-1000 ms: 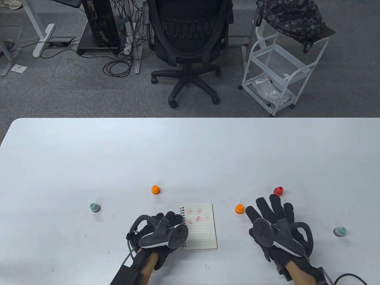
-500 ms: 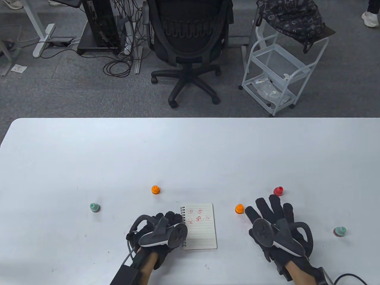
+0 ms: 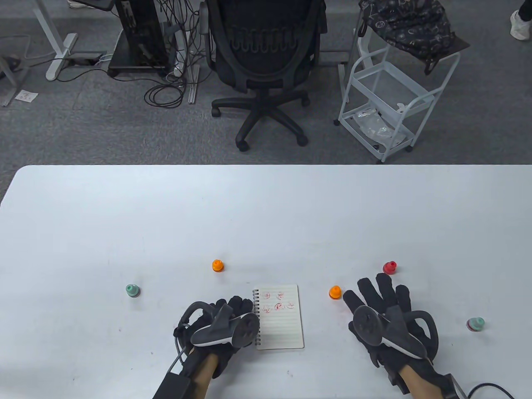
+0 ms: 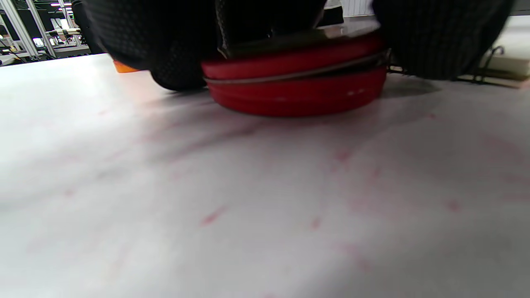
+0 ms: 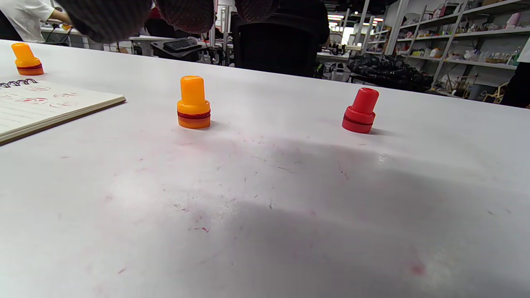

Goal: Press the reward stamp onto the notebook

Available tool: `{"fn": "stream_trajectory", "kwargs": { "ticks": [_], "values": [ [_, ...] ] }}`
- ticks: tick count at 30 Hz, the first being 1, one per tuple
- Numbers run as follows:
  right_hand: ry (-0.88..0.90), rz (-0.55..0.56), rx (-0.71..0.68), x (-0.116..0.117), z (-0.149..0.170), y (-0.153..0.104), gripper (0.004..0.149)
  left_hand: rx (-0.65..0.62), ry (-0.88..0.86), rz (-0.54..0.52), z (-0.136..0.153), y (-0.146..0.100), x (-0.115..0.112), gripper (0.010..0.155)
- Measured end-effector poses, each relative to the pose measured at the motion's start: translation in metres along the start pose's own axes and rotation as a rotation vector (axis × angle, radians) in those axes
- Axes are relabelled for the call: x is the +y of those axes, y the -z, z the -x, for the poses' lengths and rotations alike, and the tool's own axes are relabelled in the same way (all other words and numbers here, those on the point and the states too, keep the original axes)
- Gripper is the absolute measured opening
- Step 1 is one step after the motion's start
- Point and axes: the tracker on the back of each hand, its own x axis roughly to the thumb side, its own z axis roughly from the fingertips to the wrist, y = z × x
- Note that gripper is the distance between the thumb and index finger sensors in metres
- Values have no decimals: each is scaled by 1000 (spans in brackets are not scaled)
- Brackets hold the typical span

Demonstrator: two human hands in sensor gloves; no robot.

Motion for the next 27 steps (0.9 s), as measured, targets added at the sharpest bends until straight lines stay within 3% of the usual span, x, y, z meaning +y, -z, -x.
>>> {"fn": "stream_trajectory", "kwargs": {
  "ticks": [27],
  "values": [
    [3, -3, 9, -1, 3, -1, 67, 41, -116, -51, 16, -5, 3, 76]
  ]
}}
